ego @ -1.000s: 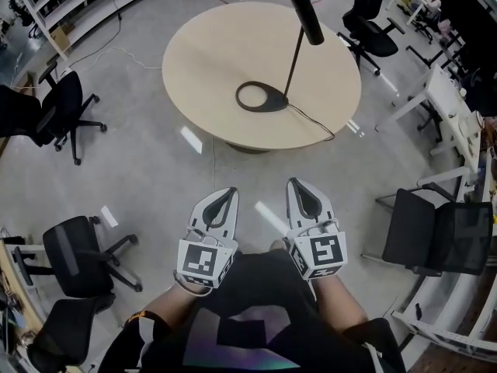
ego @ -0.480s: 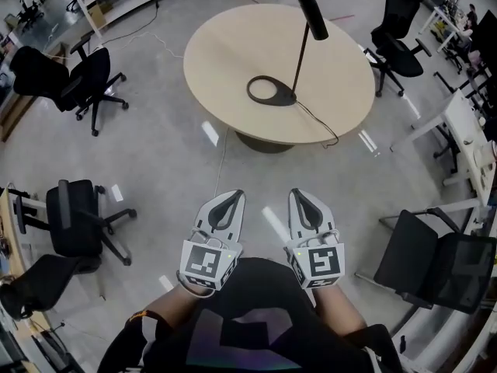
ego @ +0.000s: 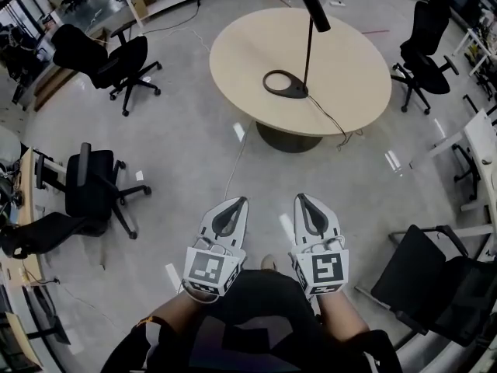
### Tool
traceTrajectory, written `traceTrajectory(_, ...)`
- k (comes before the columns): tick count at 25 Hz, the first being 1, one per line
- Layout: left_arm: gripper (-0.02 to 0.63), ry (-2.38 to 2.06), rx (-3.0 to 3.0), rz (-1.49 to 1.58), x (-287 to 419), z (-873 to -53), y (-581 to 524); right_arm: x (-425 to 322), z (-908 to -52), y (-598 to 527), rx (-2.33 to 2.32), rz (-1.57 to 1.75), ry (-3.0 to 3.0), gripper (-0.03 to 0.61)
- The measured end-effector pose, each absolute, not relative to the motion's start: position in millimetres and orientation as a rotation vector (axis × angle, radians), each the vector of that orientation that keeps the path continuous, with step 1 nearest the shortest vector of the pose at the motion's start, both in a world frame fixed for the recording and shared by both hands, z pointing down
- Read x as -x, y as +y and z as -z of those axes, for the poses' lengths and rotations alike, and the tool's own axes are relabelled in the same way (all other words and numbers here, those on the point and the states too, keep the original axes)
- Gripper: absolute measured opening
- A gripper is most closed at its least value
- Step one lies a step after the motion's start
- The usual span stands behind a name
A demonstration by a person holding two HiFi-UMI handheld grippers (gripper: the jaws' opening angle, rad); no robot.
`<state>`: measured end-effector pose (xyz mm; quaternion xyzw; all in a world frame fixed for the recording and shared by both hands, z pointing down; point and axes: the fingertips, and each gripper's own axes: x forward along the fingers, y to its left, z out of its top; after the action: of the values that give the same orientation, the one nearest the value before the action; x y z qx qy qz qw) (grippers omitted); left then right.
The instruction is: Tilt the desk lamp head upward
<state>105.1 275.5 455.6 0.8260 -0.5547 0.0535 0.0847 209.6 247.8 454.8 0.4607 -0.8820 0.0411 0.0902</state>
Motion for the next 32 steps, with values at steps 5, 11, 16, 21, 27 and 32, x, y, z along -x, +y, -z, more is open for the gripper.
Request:
traceTrajectory(5, 0.048, -1.689, -2.455, -0.195, -101, -455, 300, -202, -453, 268, -1.347, -0.128, -2.639, 0.014)
traceTrajectory(11, 0.048, -1.718, -2.471, -0.214, -79, -446, 312, -184, -441, 283, -1.380, -0.130, -2.641, 0.014)
traceTrajectory(16, 0.048, -1.719, -2.488, -0.213, -48, -443, 317, -154, -442, 292, -1.390, -0.122, -2.628, 0.014)
traceTrajectory(21, 0.048, -1.701, -2.473, -0.209, -22, -449, 325, -133, -449, 308, -1.412, -0.168, -2.596, 0.014)
traceTrajectory(27, 0.048, -1.636, -2.523, -0.215, -18, -452, 331, -122, -450, 319, -1.452, -0.162, -2.559, 0.014)
traceTrajectory(32, 0.048, -1.625, -2.528, -0.209, -20, -447, 333, -125, -449, 325, -1.476, -0.144, -2.528, 0.014)
